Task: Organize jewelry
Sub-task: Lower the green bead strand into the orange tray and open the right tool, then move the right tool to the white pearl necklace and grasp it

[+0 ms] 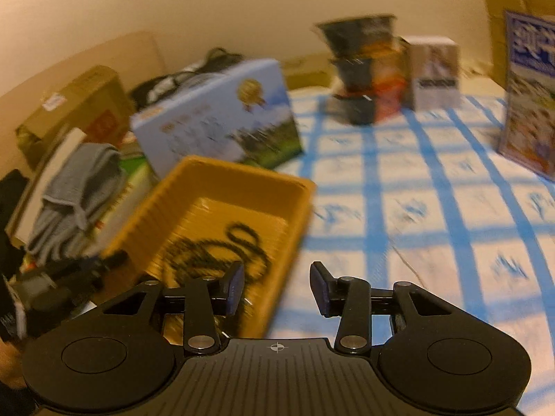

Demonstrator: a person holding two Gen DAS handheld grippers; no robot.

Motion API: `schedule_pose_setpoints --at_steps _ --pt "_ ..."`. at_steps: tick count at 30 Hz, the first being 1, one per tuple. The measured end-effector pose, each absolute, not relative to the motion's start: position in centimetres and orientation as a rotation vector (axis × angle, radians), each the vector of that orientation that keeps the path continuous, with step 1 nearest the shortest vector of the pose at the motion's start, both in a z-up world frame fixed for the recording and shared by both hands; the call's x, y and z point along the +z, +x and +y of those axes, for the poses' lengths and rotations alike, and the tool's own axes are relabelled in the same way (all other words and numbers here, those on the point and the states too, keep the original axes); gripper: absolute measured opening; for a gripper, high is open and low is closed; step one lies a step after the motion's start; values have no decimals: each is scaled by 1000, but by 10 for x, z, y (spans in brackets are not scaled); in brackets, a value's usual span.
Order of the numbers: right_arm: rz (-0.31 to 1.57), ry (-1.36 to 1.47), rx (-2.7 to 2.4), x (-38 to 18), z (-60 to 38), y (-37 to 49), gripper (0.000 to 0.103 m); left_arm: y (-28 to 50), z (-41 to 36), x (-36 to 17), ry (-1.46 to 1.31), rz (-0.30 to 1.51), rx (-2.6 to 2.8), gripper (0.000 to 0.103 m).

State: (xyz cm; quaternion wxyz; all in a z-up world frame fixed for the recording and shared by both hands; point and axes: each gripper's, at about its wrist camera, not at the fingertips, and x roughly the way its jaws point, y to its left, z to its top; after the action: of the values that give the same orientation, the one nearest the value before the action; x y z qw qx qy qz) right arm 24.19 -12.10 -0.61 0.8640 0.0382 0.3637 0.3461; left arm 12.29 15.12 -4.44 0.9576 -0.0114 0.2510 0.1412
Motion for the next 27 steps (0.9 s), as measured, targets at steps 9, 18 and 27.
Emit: schedule_pose_setpoints --at_steps 9,18,27 --pt "840 60 609 -45 -164 240 43 124 150 -44 -10 512 293 13" --pt "864 6 604 -68 -164 242 43 125 150 -45 -3 518 297 13" --pt "842 -81 633 -85 -145 253 42 125 150 -45 -2 519 297 13"
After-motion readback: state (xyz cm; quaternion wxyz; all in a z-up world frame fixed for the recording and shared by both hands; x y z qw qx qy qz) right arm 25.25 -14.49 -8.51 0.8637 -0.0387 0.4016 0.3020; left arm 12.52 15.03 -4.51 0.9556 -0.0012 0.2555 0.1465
